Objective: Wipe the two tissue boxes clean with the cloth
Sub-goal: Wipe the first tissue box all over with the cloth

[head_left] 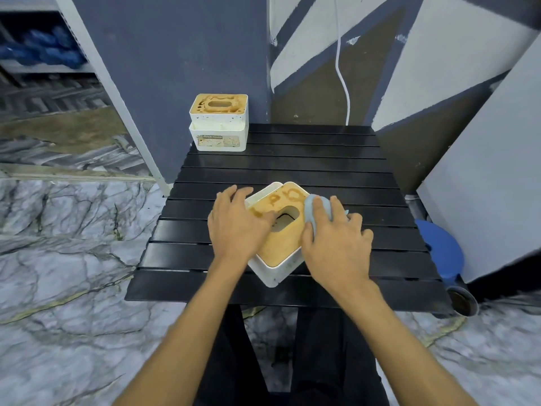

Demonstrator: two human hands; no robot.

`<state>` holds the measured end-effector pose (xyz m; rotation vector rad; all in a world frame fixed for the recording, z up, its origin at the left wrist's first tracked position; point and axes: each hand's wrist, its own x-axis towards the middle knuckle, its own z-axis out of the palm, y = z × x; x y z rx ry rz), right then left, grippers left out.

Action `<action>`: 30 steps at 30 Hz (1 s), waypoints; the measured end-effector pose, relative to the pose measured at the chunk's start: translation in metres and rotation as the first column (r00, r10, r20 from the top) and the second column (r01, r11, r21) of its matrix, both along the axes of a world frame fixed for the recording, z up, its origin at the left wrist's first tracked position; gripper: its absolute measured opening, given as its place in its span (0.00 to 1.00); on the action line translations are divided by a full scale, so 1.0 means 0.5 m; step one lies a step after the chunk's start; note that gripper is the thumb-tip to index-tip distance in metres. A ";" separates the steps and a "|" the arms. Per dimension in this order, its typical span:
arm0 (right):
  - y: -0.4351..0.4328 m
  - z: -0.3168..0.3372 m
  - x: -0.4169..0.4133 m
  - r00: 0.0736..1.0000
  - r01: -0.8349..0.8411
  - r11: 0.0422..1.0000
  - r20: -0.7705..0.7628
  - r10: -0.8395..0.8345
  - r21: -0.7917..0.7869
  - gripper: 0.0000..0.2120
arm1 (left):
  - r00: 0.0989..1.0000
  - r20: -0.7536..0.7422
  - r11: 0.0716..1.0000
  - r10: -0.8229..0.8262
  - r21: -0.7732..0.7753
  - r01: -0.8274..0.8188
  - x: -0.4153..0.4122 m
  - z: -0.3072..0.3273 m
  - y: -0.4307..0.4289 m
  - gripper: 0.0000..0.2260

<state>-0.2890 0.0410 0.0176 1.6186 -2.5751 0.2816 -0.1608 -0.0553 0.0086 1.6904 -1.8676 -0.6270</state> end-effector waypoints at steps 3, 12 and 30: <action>0.012 -0.003 0.013 0.999 -0.030 0.999 -0.018 0.031 0.009 0.24 | 0.994 -0.099 0.997 0.036 -0.067 -0.043 -0.002 -0.017 0.029 0.25; 0.008 0.040 -0.064 0.932 -0.355 0.918 -0.014 0.363 0.175 0.24 | 0.960 -0.187 0.977 -0.209 -0.008 0.212 0.019 -0.013 -0.019 0.19; -0.039 0.012 -0.024 0.970 -0.175 0.984 0.179 0.166 0.034 0.24 | 0.916 -0.197 0.928 -0.349 0.062 0.367 0.027 0.007 -0.041 0.15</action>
